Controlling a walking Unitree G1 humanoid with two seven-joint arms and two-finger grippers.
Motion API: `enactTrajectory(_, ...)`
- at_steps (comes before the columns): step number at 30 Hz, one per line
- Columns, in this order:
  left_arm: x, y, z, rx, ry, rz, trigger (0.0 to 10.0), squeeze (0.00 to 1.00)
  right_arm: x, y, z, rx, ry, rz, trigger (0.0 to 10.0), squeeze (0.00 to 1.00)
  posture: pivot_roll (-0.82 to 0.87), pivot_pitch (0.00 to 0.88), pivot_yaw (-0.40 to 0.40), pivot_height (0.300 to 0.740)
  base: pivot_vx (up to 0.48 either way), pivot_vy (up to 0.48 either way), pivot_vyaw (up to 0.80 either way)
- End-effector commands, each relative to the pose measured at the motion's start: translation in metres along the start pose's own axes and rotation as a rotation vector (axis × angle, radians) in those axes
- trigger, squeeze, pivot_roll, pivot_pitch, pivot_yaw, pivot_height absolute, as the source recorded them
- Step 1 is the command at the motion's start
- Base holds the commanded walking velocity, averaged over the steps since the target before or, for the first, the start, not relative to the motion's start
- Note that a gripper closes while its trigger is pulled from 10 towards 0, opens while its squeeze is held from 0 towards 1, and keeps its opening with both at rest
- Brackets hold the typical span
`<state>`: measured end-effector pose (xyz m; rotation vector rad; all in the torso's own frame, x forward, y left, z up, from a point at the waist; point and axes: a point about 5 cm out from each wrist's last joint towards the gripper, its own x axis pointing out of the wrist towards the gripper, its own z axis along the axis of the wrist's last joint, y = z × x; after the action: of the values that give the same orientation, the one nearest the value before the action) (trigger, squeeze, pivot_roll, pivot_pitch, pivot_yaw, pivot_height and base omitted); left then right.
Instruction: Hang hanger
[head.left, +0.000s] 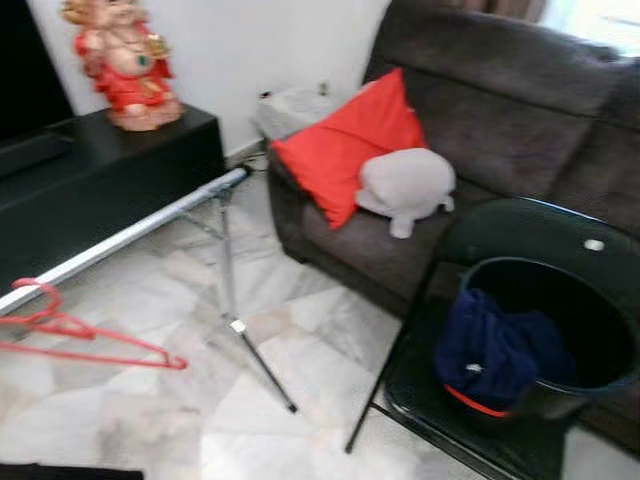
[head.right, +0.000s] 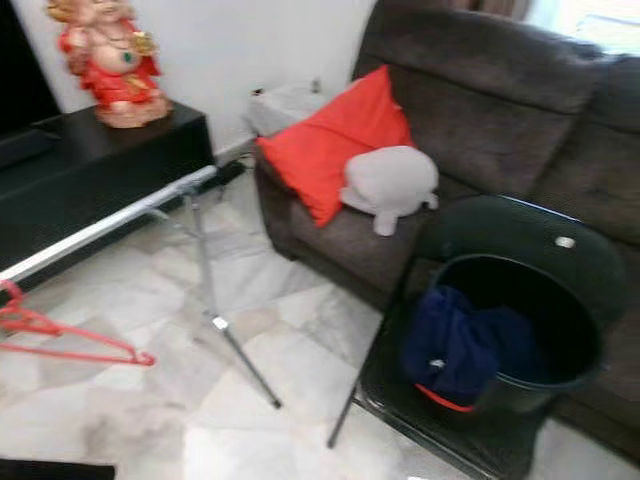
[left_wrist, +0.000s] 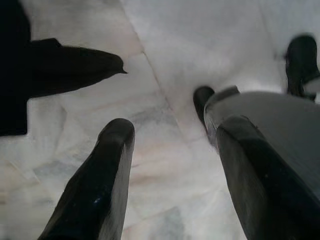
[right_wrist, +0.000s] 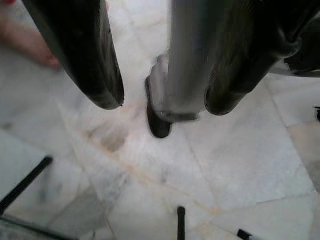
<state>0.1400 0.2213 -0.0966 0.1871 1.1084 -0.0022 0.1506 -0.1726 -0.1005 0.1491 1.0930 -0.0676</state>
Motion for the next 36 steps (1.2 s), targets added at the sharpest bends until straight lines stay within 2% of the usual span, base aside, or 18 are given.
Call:
enactTrajectory(1, 0.0, -0.0004, -0.0007, 0.022, 0.009, -0.004, 10.0, 0.0, -0.0011, -0.0064, -0.0039, 0.022, 0.007, -0.023, 10.0, 0.0, -0.02, 0.078, 0.029, 0.74, 0.0, 0.0, -0.71)
enactTrajectory(12, 0.001, -0.0084, 0.0018, 0.018, 0.001, -0.015, 10.0, 0.0, -0.0012, -0.0059, -0.0042, 0.056, -0.008, -0.04, 10.0, 0.0, -0.02, 0.08, 0.034, 0.74, 0.0, 0.0, -0.7)
enactTrajectory(36, 0.0005, -0.0071, 0.0013, 0.006, -0.015, -0.025, 10.0, 0.0, -0.0013, -0.0058, -0.0036, 0.071, -0.028, -0.047, 10.0, 0.0, -0.02, 0.065, 0.034, 0.74, 0.0, 0.0, -0.69)
